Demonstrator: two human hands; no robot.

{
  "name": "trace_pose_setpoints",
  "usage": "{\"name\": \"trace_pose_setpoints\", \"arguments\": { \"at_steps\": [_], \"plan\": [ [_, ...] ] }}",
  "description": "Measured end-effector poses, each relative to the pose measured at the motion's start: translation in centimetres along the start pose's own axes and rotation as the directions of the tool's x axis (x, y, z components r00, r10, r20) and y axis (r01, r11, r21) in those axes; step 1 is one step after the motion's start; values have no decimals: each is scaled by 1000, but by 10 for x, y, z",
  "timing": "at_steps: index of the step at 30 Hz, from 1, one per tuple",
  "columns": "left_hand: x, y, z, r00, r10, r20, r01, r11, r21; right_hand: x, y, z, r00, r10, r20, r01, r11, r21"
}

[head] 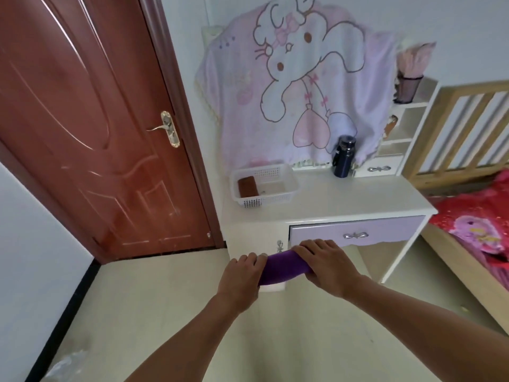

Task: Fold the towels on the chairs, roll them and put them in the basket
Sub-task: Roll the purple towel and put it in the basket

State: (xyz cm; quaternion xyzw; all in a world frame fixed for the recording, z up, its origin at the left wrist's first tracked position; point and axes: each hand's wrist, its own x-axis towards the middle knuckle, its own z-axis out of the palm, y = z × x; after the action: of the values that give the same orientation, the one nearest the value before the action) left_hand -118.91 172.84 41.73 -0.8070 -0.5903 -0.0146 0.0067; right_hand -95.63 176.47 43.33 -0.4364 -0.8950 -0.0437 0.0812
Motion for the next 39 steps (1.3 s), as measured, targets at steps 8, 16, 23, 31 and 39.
{"name": "trace_pose_setpoints", "arguments": {
  "at_steps": [8, 16, 23, 31, 39],
  "plan": [
    [147, -42, 19, 1000, 9, -26, -12, 994, -111, 115, 104, 30, 997, 71, 9, -72, 995, 74],
    [285, -85, 46, 969, -247, 25, 237, 890, -389, 268, 206, 68, 993, 85, 84, -109, 929, 354],
    [376, -105, 60, 846, -508, 163, 476, 580, -661, 400, 265, 79, 945, 146, 292, -305, 715, 629],
    [445, -125, 99, 743, -549, 384, 565, 205, -799, 502, 288, 132, 883, 192, 428, -457, 556, 694],
    [472, -139, 134, 626, -516, 584, 777, 359, -517, 547, 281, 207, 787, 57, 614, -459, 720, 521]
  ]
}}
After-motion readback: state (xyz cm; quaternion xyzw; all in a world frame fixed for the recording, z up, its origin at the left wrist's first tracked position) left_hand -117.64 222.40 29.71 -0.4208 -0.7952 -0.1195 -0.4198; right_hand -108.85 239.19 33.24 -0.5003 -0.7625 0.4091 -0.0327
